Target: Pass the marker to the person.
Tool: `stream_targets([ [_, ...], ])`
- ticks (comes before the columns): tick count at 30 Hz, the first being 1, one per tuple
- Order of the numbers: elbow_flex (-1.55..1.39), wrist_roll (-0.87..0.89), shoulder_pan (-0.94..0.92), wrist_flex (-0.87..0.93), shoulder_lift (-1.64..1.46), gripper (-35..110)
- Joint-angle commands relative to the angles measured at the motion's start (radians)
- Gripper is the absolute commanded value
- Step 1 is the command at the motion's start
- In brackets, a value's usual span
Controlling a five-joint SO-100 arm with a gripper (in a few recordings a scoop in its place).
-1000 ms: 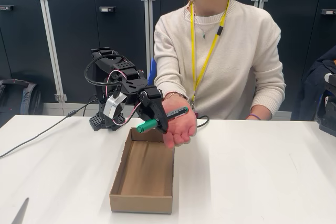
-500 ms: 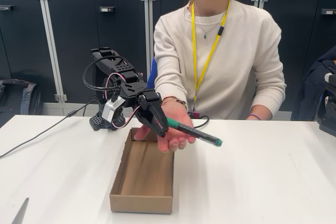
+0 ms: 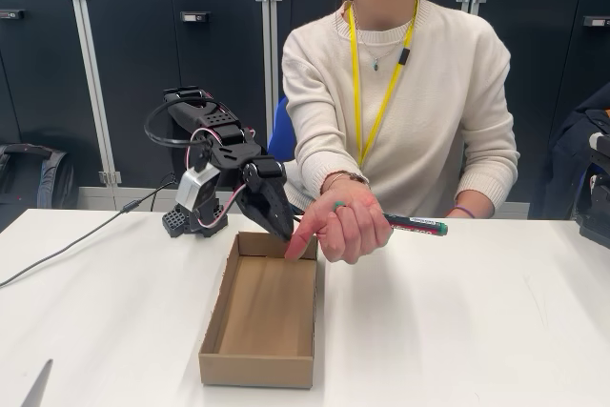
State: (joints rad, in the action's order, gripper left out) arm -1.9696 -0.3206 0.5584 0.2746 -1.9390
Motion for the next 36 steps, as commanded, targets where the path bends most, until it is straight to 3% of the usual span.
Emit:
stream_targets([
  [1, 0.069, -0.04, -0.005, 0.046, -0.098, -5],
  [8, 0.129, -0.043, -0.035, 0.135, -0.114, -5],
  [17, 0.334, -0.075, -0.063, 0.413, -0.064, -5],
  [36, 0.353, -0.098, -0.115, 0.414, -0.046, -5],
])
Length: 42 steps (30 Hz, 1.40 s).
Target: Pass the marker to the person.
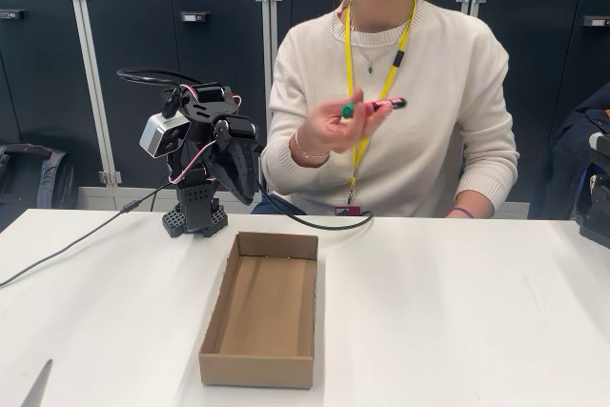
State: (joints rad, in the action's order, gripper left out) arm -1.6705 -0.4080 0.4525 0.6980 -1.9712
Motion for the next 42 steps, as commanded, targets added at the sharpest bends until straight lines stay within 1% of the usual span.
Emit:
stream_targets([
  [1, 0.051, -0.011, -0.011, -0.009, -0.014, -5],
  [42, 0.028, 0.009, -0.011, -0.014, -0.021, -5],
])
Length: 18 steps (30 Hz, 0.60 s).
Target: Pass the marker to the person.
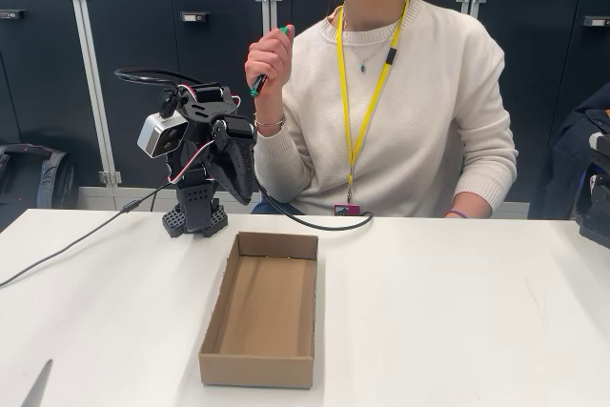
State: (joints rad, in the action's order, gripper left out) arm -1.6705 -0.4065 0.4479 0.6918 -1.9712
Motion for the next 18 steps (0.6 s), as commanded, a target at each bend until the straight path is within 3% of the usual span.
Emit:
stream_targets([
  [1, 0.031, 0.009, -0.006, -0.005, -0.021, -5],
  [18, 0.02, 0.012, -0.005, -0.009, -0.018, -5],
])
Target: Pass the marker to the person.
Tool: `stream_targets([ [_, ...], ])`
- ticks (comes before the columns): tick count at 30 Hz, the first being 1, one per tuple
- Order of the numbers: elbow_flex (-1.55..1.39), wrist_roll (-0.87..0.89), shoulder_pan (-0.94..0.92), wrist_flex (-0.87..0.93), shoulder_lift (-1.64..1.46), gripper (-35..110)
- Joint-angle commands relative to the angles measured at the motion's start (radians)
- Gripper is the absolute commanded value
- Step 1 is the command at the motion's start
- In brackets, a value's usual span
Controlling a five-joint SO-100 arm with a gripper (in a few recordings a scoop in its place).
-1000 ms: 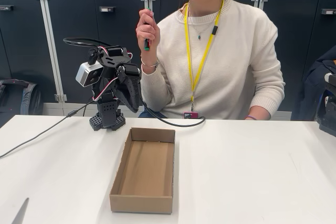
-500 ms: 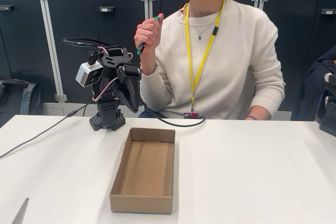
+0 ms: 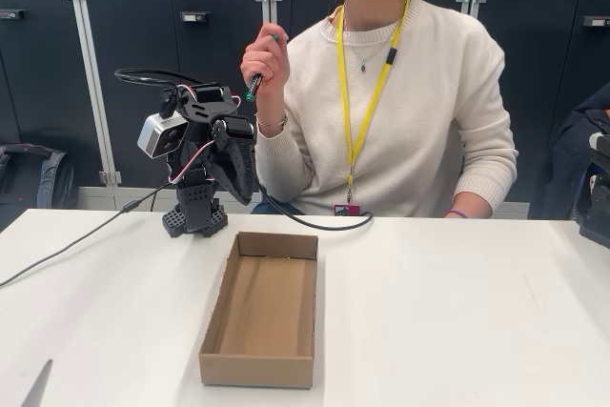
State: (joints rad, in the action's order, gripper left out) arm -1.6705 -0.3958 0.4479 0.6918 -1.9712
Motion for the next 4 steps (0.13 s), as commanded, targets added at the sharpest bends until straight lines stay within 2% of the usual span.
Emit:
stream_targets([
  [1, 0.02, 0.002, -0.005, -0.009, -0.018, -5],
  [4, 0.018, 0.002, -0.005, -0.012, -0.02, -5],
])
